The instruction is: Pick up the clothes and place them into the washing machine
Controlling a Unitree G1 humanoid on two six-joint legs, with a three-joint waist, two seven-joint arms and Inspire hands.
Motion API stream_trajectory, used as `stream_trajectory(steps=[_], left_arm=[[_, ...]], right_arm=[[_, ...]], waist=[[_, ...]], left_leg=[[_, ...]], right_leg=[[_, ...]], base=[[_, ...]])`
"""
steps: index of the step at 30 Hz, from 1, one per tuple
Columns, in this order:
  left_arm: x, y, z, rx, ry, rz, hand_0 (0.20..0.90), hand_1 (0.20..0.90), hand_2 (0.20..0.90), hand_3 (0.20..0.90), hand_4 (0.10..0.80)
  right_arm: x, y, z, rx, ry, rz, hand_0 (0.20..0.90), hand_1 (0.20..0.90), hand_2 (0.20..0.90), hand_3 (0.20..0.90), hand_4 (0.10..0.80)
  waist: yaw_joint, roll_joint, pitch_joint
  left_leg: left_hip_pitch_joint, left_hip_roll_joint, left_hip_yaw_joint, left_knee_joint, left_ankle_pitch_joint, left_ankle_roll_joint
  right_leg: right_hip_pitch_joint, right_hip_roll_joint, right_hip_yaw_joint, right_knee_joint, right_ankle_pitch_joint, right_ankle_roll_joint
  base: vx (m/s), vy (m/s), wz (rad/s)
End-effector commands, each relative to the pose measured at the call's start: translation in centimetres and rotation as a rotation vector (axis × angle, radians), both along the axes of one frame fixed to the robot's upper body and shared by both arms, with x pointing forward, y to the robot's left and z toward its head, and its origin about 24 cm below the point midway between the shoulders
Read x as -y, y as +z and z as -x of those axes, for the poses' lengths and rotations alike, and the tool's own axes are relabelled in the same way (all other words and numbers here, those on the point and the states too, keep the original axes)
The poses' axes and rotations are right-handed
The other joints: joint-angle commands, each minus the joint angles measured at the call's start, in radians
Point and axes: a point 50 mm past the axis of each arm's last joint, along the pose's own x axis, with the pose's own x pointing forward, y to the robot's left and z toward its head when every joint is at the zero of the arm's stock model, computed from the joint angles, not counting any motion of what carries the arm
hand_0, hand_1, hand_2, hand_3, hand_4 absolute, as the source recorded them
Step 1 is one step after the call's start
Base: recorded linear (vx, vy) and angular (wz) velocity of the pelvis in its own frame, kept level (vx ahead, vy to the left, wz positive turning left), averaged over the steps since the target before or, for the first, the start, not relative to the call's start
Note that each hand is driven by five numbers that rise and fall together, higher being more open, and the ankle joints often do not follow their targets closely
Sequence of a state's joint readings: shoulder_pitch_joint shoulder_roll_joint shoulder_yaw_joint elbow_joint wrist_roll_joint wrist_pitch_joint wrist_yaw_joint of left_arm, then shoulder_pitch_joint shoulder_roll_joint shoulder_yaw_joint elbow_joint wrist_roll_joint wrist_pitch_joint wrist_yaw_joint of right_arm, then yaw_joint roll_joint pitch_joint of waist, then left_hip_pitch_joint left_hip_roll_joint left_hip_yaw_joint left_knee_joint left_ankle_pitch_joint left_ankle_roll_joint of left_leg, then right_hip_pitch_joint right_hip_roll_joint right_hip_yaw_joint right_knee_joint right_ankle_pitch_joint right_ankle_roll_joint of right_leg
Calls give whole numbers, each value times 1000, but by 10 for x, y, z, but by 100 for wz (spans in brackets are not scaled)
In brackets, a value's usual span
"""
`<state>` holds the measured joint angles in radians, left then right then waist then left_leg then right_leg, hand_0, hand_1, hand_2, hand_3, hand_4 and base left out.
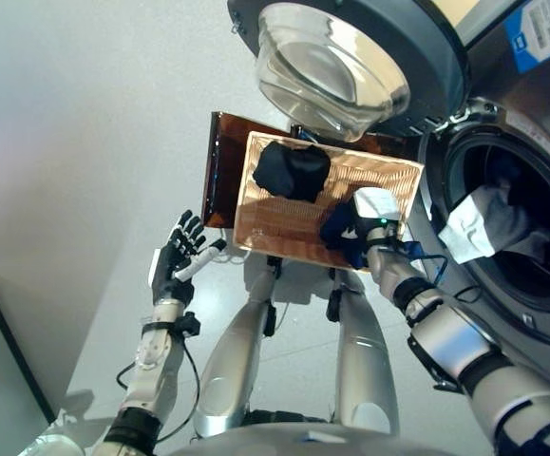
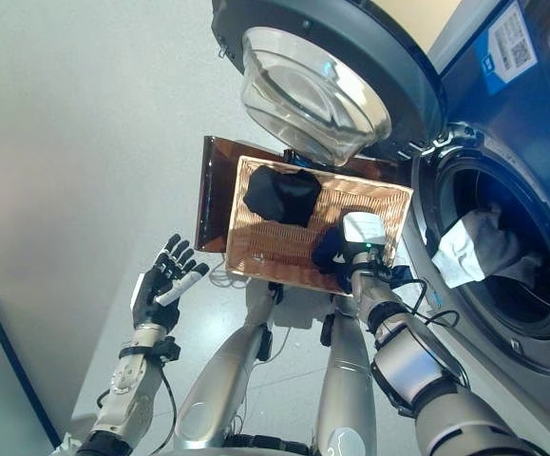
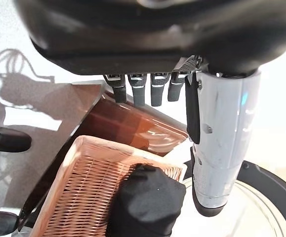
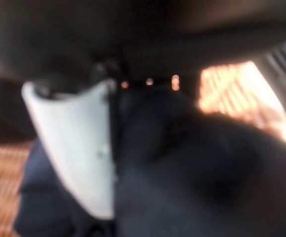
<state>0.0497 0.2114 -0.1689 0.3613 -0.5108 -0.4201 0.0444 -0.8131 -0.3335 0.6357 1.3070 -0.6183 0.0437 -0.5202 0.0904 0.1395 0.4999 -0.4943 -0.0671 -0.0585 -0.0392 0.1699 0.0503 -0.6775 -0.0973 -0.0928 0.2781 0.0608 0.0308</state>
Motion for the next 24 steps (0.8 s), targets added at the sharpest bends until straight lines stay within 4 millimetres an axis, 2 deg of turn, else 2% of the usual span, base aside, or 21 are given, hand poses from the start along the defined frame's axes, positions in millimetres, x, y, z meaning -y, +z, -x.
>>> stream_trajectory(steps=[1,4,5,7,8,9,14,15,16,17,18,19,21,23,24], left_arm=[[-21,19,5,104,50,-62,900,900,900,900,800],[-20,18,6,103,55,-56,900,900,900,900,800],[-20,16,7,97,64,-49,900,900,900,900,800],[-21,15,7,91,70,-47,900,900,900,900,800],[-21,13,8,85,80,-42,900,900,900,900,800],[-21,13,9,85,79,-42,900,900,900,900,800],[-21,5,12,56,101,-20,900,900,900,900,800],[-22,2,14,46,107,-9,900,900,900,900,800],[-22,2,14,46,106,-9,900,900,900,900,800],[-22,1,15,43,105,-2,900,900,900,900,800],[-21,0,15,45,102,20,900,900,900,900,800],[-21,0,15,45,101,20,900,900,900,900,800],[-20,-3,16,35,108,52,900,900,900,900,800],[-19,-4,16,35,111,79,900,900,900,900,800],[-19,-4,16,35,111,79,900,900,900,900,800]], right_arm=[[-8,10,-5,73,46,-15,200,200,200,200,300],[-2,8,-1,104,-1,-114,200,200,200,200,300],[2,4,3,138,-55,-256,200,200,200,200,300],[3,2,6,149,-73,-315,200,200,200,200,300],[3,0,11,186,-83,-459,200,200,200,200,300],[3,0,11,186,-83,-459,200,200,200,200,300],[10,-12,36,263,-167,-903,200,200,200,200,300],[19,-17,47,302,-217,-1068,200,200,200,200,300],[19,-17,47,302,-217,-1068,200,200,200,200,300],[25,-21,53,314,-251,-1151,200,200,200,200,300],[33,-26,62,352,-304,-1331,200,200,200,200,300],[34,-26,62,352,-304,-1331,200,200,200,200,300],[45,-40,76,399,-406,-1579,200,200,200,200,300],[50,-45,82,441,-450,-1706,200,200,200,200,300],[50,-45,82,441,-450,-1706,200,200,200,200,300]], waist=[[-9,17,-20],[-12,16,-32],[-14,14,-45],[-15,13,-51],[-19,8,-66],[-19,8,-66],[-36,-7,-98],[-42,-10,-106],[-42,-10,-106],[-44,-11,-109],[-50,-12,-116],[-49,-12,-116],[-57,-10,-124],[-62,-6,-129],[-62,-6,-129]], left_leg=[[-14,-27,-1,-48,-22,-61],[-3,-27,2,-48,-26,-59],[5,-26,4,-48,-28,-59],[12,-26,5,-48,-30,-58],[23,-24,7,-48,-36,-58],[23,-23,7,-48,-36,-58],[51,-22,11,-48,-49,-56],[63,-22,12,-48,-53,-55],[63,-22,12,-48,-53,-55],[68,-22,12,-48,-55,-55],[75,-22,11,-48,-59,-55],[75,-22,11,-48,-59,-55],[88,-24,12,-48,-65,-56],[96,-23,12,-48,-70,-56],[96,-23,12,-48,-70,-56]], right_leg=[[-51,25,-8,-18,11,10],[-45,24,-8,-13,9,10],[-37,23,-7,-15,8,12],[-32,23,-7,-16,9,12],[-21,21,-5,-19,7,15],[-21,21,-5,-19,7,15],[3,23,1,-16,-3,17],[14,23,4,-16,-7,17],[14,23,4,-16,-7,17],[21,22,4,-18,-9,18],[30,22,3,-19,-12,18],[30,22,3,-19,-13,18],[42,24,3,-23,-17,18],[48,24,6,-25,-20,17],[48,24,6,-25,-20,17]], base=[[0,0,0],[12,3,-1],[30,8,-3],[39,5,-2],[42,3,-2],[45,3,-4],[42,-9,-2],[42,-9,-3],[41,-10,-3],[38,-15,-3],[38,-15,-2],[37,-14,-2],[43,-8,-3],[23,-1,-2],[0,0,0]])
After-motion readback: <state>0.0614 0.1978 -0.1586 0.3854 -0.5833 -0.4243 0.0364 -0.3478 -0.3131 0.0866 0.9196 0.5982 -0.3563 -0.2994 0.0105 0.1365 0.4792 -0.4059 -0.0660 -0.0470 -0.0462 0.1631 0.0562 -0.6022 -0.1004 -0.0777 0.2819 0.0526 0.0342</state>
